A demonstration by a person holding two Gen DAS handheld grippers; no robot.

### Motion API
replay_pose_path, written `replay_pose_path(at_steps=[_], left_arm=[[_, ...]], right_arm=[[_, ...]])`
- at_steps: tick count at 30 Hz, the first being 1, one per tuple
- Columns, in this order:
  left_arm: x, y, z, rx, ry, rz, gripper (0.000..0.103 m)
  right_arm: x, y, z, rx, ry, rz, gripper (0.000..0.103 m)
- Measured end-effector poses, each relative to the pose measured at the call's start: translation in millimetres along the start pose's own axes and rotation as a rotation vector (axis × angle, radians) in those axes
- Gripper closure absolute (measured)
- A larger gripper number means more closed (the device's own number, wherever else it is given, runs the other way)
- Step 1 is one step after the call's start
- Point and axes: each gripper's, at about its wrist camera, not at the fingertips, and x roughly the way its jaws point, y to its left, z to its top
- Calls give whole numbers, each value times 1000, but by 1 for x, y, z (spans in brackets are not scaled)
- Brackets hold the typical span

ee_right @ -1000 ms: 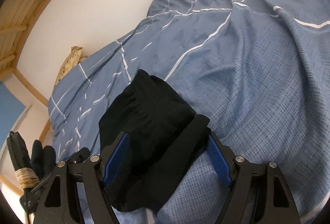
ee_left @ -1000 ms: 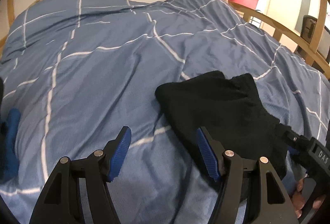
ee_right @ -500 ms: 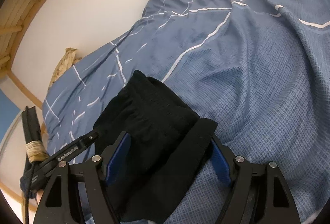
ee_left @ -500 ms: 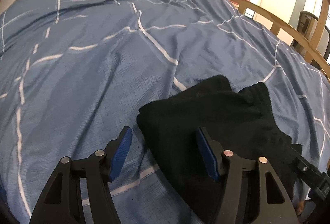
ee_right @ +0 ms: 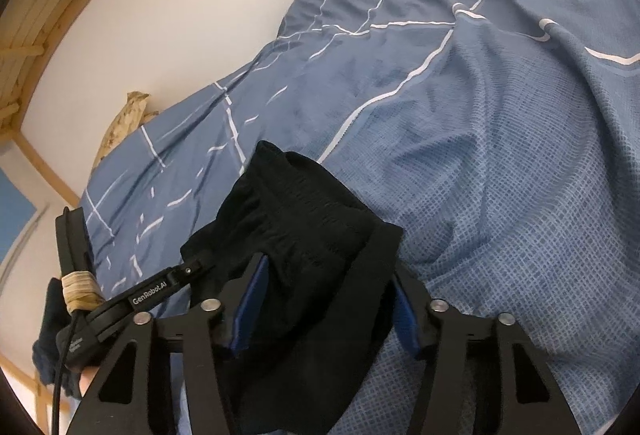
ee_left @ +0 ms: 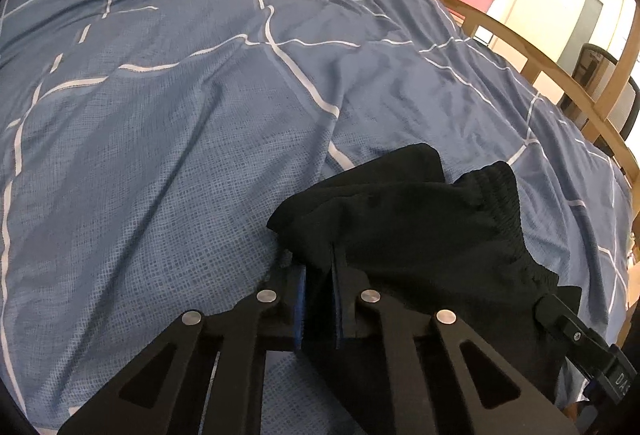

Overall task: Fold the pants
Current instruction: 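Grasp the folded shorts with the left gripper while the right gripper grasps the other end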

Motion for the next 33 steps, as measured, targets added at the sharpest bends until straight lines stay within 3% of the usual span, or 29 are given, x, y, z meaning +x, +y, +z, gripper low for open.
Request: replay_pose_path(at_steps=[9, 10, 13, 18, 24, 30, 33], left_arm=[[-10, -3, 5, -1, -22, 21, 95], [-12, -5, 6, 4, -27, 27, 95], [-21, -8, 9, 13, -46, 34, 96], [-28, -12, 13, 34, -51, 47, 96], [-14, -11, 5, 43, -17, 70, 94], [5, -2, 2, -10, 34, 50, 84], [6, -3, 1, -12, 35, 49, 83]], right_arm=[[-5, 7, 2, -42, 2, -17, 64], [-7, 8, 2, -48, -1, -18, 75], [-10, 9, 3, -62, 0, -24, 76], [-6, -1, 7, -9, 27, -7, 76], [4, -14, 11, 68, 72, 24, 65], [11, -9, 9, 17, 56, 0, 65], [12, -8, 9, 13, 56, 2, 67]])
